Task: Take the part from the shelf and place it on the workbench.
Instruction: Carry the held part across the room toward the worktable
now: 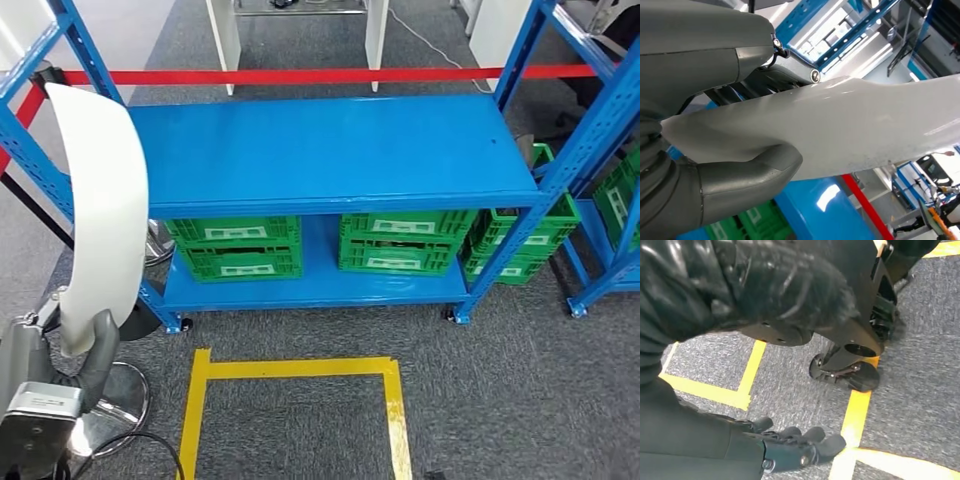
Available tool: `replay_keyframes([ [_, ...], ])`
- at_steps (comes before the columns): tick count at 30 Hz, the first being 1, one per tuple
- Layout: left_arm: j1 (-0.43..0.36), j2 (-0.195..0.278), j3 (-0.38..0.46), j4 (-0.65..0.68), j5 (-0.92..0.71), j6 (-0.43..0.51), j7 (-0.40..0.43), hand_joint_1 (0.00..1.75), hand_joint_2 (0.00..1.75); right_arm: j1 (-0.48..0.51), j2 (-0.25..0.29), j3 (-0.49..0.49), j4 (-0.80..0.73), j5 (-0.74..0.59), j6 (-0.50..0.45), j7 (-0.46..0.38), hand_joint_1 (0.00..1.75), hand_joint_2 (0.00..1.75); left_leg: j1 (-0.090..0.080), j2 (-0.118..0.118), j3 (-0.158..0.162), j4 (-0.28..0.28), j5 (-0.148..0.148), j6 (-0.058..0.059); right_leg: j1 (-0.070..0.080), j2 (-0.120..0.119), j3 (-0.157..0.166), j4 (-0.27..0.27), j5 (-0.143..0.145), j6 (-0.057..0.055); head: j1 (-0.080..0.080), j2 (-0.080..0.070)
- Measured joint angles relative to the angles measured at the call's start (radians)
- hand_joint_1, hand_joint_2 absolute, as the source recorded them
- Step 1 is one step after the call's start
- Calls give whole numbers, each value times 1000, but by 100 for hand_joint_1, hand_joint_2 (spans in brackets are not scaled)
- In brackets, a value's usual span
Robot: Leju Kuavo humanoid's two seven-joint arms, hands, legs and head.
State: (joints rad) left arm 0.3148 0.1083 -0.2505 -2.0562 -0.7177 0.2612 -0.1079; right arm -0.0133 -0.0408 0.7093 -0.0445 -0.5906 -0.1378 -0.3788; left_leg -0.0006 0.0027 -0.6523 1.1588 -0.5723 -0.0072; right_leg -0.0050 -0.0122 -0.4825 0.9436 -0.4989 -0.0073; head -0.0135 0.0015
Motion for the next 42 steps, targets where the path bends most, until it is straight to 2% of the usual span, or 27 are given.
replay_keyframes([
  [1,1,0,-2,0,3,0,1,175,175,0,0,0,2,-2,3,-2,0,0,6,0,-11,65,-31,-6,-1,0,-16,6,8,1,-1,0],
  [2,1,0,-4,0,4,0,1,175,175,0,0,-1,3,-3,6,-4,0,0,11,0,-12,107,-39,-12,-3,-1,-32,13,15,4,0,0],
  [3,1,0,-7,0,6,0,2,175,175,0,1,-1,5,-4,8,-5,0,0,15,0,2,114,-26,-18,-6,-1,-49,21,21,8,-1,0],
  [5,1,1,-12,0,7,0,4,175,175,0,2,0,7,-7,11,-7,0,0,25,0,73,25,30,-30,-15,-1,-79,40,29,18,-1,0],
  [7,-1,1,-16,0,12,-1,7,175,175,-2,2,-1,11,-10,12,-10,0,0,26,-3,149,-103,48,-35,-19,0,-105,58,38,31,-3,0],
  [9,-2,1,-19,0,19,-2,11,175,175,-4,2,-1,15,-15,11,-16,0,0,22,-7,173,-158,35,-26,-18,1,-122,67,53,44,-4,0],
  [11,-2,1,-20,0,27,-2,15,175,175,-4,4,-1,18,-21,-9,-29,0,0,22,-7,165,-166,40,-10,-19,2,-133,69,63,57,-4,0],
  [13,-1,2,-20,-1,35,-1,22,175,175,-4,6,0,21,-25,-42,-43,0,0,22,-4,152,-172,52,11,-20,5,-154,108,16,65,-1,0],
  [16,5,7,-18,-1,49,0,27,175,175,-8,10,8,24,-19,-60,-41,0,0,13,0,123,-171,75,39,-18,7,-202,297,-113,64,3,0],
  [17,7,9,-18,-1,54,0,27,175,175,-10,11,13,24,-16,-60,-35,0,0,8,1,112,-168,82,43,-17,7,-207,347,-127,62,4,0],
  [18,8,11,-17,-1,58,0,27,175,175,-11,11,17,24,-13,-60,-30,0,0,4,2,102,-166,89,45,-15,7,-196,364,-119,58,4,0],
  [19,9,13,-17,-1,62,0,27,175,175,-13,12,20,24,-12,-61,-24,0,0,0,1,92,-164,95,47,-11,8,-168,343,-94,52,4,0],
  [21,11,18,-13,-1,69,0,27,175,175,-17,11,23,24,-14,-60,-14,0,0,-7,0,77,-159,108,47,-2,10,-72,214,-49,30,3,0],
  [23,12,23,-8,-2,79,0,26,175,175,-21,10,26,24,-15,-58,-9,0,0,-10,0,66,-157,123,40,7,11,17,78,-47,16,3,0],
  [25,11,30,-2,-3,90,0,24,175,175,-23,9,32,24,-13,-54,-9,0,0,-7,2,58,-157,141,28,12,12,42,28,-53,16,3,0],
  [27,12,37,5,-4,97,-1,23,175,175,-22,11,38,24,-12,-51,-8,0,0,-6,-1,44,-146,129,17,8,8,25,16,-37,9,3,0],
  [28,12,42,8,-5,99,-1,23,175,175,-21,12,40,24,-12,-51,-8,0,0,-6,-3,35,-124,98,11,5,5,15,11,-27,3,2,0],
  [29,13,45,10,-6,100,-1,23,175,175,-21,12,41,24,-12,-50,-8,0,0,-4,-4,23,-84,49,5,2,2,3,8,-16,-3,1,0],
  [31,13,51,12,-6,101,-1,23,175,175,-22,12,42,24,-12,-49,-8,0,0,2,-4,5,34,-45,-5,3,0,-25,14,5,-7,-2,0],
  [32,12,53,13,-6,103,-2,23,175,175,-23,12,43,23,-11,-45,-8,0,0,4,-4,3,88,-63,-9,3,-1,-42,20,15,-7,-3,0],
  [33,12,55,14,-6,105,-3,23,175,175,-22,12,44,23,-11,-40,-8,0,0,6,-4,10,119,-53,-12,3,-3,-62,27,24,-6,-3,0],
  [34,12,57,15,-6,108,-4,22,175,175,-22,12,46,22,-11,-35,-8,0,0,8,-4,30,120,-24,-14,3,-4,-83,37,33,-3,-3,0],
  [36,10,60,19,-6,115,-8,21,175,175,-22,12,50,18,-11,-24,-7,0,0,10,-4,110,25,30,-15,2,-4,-122,58,47,3,-3,0],
  [38,7,63,24,-6,119,-10,20,175,175,-21,11,53,14,-11,-19,-6,0,0,9,-5,205,-120,15,-7,3,-2,-145,75,62,14,-3,0],
  [39,6,64,26,-6,120,-11,19,175,175,-21,11,55,13,-11,-18,-6,0,0,6,-6,231,-167,-1,0,4,-2,-150,77,70,20,-3,0],
  [40,5,65,28,-7,121,-12,18,175,175,-20,11,56,12,-11,-18,-5,0,0,3,-6,241,-189,-7,8,3,-1,-152,76,81,26,-3,0],
  [42,4,65,30,-7,122,-13,16,175,175,-17,11,59,11,-11,-18,-5,0,0,4,-2,224,-192,10,27,1,1,-158,74,83,37,-3,0],
])
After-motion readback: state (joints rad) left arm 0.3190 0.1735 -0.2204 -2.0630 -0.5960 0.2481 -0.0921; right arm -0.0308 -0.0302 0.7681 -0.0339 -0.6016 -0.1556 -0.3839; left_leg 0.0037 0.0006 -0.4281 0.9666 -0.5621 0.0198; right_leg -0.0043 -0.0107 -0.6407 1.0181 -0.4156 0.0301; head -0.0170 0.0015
